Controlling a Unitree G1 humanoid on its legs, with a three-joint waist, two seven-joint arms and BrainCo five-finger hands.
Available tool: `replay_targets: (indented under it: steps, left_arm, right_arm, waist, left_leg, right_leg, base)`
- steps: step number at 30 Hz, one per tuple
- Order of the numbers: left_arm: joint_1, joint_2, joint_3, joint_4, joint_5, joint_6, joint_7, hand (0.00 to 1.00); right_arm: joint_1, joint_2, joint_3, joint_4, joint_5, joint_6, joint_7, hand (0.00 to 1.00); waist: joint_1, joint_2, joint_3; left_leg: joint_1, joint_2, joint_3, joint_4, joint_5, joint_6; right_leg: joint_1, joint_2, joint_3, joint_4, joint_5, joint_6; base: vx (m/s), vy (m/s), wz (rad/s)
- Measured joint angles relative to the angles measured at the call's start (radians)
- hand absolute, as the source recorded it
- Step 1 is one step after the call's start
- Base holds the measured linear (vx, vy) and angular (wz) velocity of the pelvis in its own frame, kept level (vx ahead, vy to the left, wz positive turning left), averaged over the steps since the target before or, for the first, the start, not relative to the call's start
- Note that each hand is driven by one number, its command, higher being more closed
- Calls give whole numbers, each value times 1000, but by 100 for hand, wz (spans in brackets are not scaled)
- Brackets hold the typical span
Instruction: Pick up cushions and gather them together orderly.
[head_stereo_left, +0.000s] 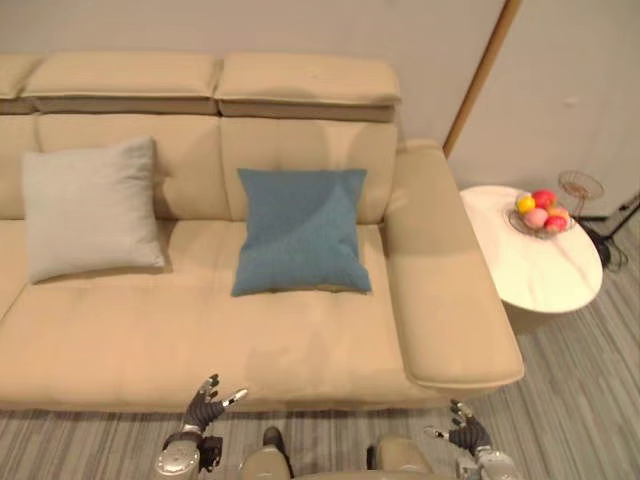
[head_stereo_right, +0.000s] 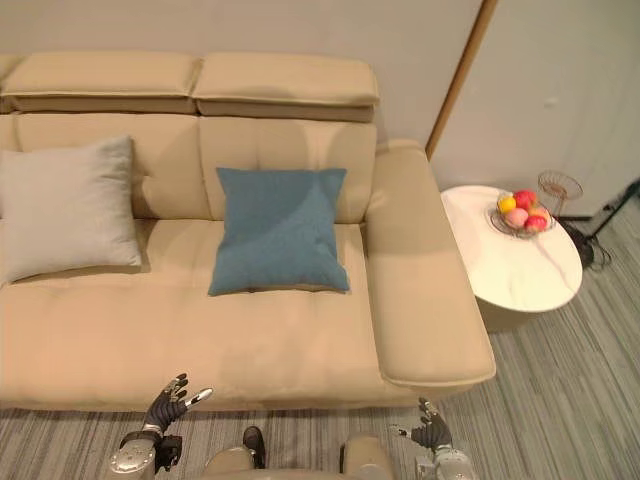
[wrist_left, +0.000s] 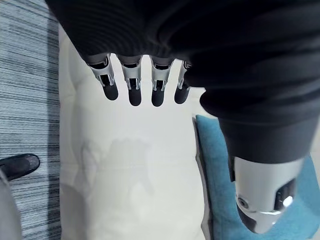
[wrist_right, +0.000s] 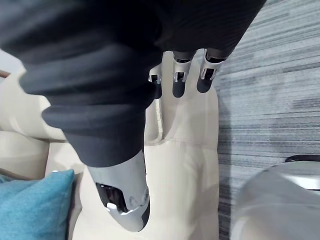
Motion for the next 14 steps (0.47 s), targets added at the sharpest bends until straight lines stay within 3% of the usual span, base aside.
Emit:
replay_targets:
  steps: [1, 2, 3, 5, 7, 9, 10, 12, 14]
  left_arm:
    - [-3, -16, -3, -2, -4, 0, 3, 0]
    - [-6, -27, -3, -5, -12, 0, 3, 0]
    - [-18, -67, -8, -9, -28, 8, 5, 0]
    - [-13, -87, -14, -21, -49, 7, 8, 0]
    - [-11, -89, -14, -22, -55, 9, 7, 0]
    - [-7, -91, -14, -23, -55, 9, 6, 0]
    - [-6, -91, -11, -28, -55, 8, 5, 0]
    - [-11, -89, -10, -35, -55, 8, 5, 0]
    - [-17, -83, -11, -36, -55, 9, 5, 0]
  right_arm:
    - [-25, -5, -2, -1, 3, -1, -3, 0]
    - [-45, -7, -5, -4, 10, -5, -6, 0]
    - [-59, -15, -29, -3, 12, -1, -23, 0]
    - [-48, -14, -41, -6, 23, 5, -36, 0]
    - [-43, -2, -85, -10, 45, 4, -45, 0]
    - [-31, -9, -95, -14, 52, 4, -47, 0]
    - [-21, -14, -107, -19, 51, 4, -44, 0]
    - [-22, -12, -119, -19, 51, 4, -44, 0]
    - [-17, -1, -122, -17, 50, 5, -41, 0]
  waist:
    - [10, 17, 6]
    - [24, 29, 17]
    - [19, 81, 53]
    - [13, 85, 55]
    - [-2, 53, 71]
    - [-9, 46, 69]
    - [-11, 56, 64]
    - [-10, 79, 53]
    - [-11, 59, 51]
  left_leg:
    - [-21, 6, -2, -31, 31, -6]
    - [-35, 13, -2, -61, 45, -15]
    - [-42, 42, -29, -105, 56, -33]
    - [-36, 41, -23, -143, 2, -92]
    - [-70, 33, 8, 72, -36, -22]
    - [-47, 19, 10, 224, -77, 4]
    - [14, 18, 3, 247, -158, -12]
    - [90, 10, -17, 105, -195, -33]
    - [122, -12, -4, -5, -165, -27]
  right_leg:
    - [10, 12, -15, -91, -5, -13]
    - [17, 21, -22, -148, -16, -71]
    - [15, 56, -58, -165, 20, -94]
    - [5, 45, -89, -181, 43, -117]
    - [0, 3, -127, -192, 64, -150]
    - [1, -11, -130, -206, 81, -142]
    - [3, -3, -130, -232, 105, -134]
    - [-17, 14, -129, -255, 136, -116]
    - [-7, 8, -127, -320, 191, -96]
  base:
    - [-260, -95, -19]
    - [-311, -98, 7]
    - [-335, -120, 26]
    - [-307, -81, 50]
    - [-322, -43, 55]
    - [-175, -18, 25]
    - [-112, 49, 10]
    - [-131, 113, 1]
    - [-99, 93, -2]
